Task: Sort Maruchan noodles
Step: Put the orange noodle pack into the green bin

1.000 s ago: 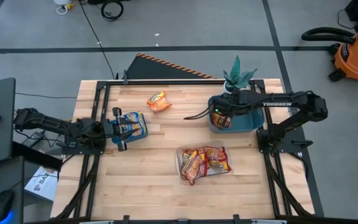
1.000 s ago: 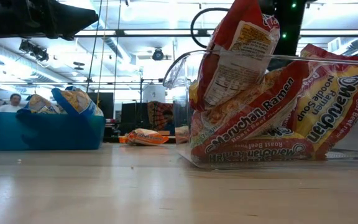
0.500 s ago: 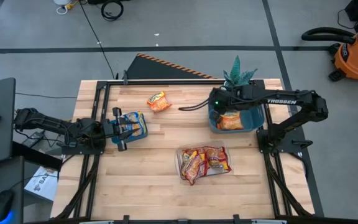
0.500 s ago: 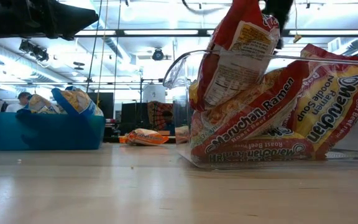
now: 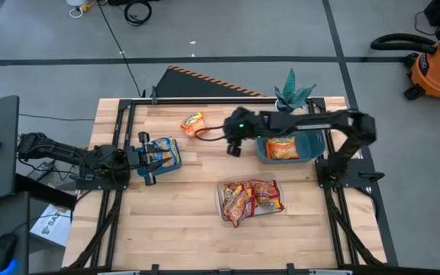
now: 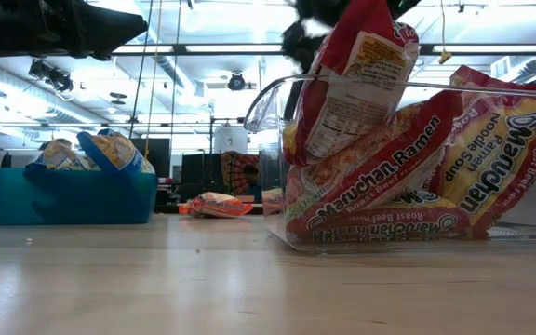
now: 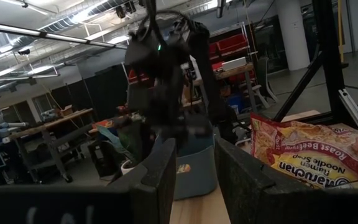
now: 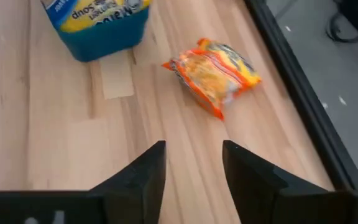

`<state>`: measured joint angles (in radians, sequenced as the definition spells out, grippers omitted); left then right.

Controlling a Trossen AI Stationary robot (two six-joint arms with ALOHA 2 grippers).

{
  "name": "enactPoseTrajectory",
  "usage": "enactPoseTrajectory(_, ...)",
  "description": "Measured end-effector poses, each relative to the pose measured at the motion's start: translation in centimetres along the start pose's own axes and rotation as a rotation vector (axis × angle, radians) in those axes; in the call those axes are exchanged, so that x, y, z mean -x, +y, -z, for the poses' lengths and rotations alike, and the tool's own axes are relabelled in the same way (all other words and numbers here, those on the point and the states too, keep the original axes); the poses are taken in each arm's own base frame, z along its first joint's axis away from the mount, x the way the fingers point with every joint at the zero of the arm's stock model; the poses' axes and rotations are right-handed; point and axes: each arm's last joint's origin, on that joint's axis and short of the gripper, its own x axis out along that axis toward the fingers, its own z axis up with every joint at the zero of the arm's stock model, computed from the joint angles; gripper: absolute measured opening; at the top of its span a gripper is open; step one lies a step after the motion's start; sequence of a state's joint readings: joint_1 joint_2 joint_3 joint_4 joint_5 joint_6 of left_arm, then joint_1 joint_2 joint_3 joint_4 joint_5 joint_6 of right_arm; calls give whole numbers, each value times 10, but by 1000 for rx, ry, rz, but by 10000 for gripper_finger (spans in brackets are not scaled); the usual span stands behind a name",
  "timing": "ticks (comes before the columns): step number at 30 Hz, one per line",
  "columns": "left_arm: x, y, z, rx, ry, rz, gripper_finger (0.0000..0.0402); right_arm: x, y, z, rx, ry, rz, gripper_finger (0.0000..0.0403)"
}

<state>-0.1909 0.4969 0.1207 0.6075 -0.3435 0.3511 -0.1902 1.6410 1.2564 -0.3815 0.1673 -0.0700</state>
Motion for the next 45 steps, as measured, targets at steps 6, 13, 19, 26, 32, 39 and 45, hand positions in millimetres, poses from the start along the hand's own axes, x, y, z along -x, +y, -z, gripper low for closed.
enactPoseTrajectory(6, 0, 0, 0, 0, 0, 0, 117, -55, 3, -3, 49, -30, -72, 190)
enactPoseTrajectory(13, 0, 0, 0, 0, 1, 0, 117, -106, 4, -27, 64, -36, -114, 194)
enactPoseTrajectory(19, 0, 0, 0, 0, 1, 0, 117, -141, 10, -47, 96, -5, -85, 192)
enactPoseTrajectory(26, 0, 0, 0, 0, 1, 0, 117, -173, 15, -56, 110, 67, -19, 190)
enactPoseTrajectory(32, 0, 0, 0, 0, 0, 0, 117, -196, 26, -49, 216, 131, 114, 190)
enactPoseTrajectory(39, 0, 0, 0, 1, -2, 0, 117, -201, 46, -44, 403, 157, 223, 190)
enactPoseTrajectory(45, 0, 0, 0, 0, -1, 0, 117, -197, 57, -40, 566, 221, 254, 190)
